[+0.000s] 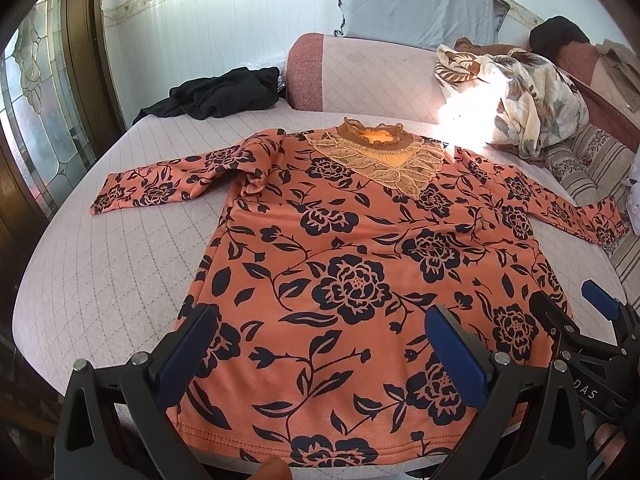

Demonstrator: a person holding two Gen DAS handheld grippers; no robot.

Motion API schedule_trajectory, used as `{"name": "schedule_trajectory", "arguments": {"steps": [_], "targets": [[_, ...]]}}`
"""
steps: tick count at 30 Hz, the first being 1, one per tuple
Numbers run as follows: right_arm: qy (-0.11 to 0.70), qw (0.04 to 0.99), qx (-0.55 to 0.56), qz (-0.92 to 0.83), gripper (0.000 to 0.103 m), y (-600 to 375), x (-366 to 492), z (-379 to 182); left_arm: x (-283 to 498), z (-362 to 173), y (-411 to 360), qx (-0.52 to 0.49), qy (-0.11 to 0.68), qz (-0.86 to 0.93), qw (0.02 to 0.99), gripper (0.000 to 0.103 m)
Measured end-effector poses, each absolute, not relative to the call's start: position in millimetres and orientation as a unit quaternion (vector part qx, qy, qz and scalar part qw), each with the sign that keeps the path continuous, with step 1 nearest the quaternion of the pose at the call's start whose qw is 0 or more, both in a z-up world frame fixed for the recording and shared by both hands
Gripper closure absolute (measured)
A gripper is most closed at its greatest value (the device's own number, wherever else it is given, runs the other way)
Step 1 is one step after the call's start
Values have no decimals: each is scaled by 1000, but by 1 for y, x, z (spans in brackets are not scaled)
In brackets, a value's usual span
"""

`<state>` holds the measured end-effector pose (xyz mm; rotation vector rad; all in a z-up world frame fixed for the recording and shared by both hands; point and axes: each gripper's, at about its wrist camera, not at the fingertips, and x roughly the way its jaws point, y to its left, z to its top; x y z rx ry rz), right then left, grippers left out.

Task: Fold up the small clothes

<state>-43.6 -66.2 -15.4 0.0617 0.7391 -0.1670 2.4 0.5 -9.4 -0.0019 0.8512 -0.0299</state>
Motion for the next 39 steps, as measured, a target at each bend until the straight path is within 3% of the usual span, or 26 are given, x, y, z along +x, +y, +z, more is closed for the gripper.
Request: {"name": "schedule_trajectory", "arguments": {"steps": [39], "targets": [[353,932,24,-83,0,-66,-44,-13,3,-9,-1,-1,414,-15,910,0]]}}
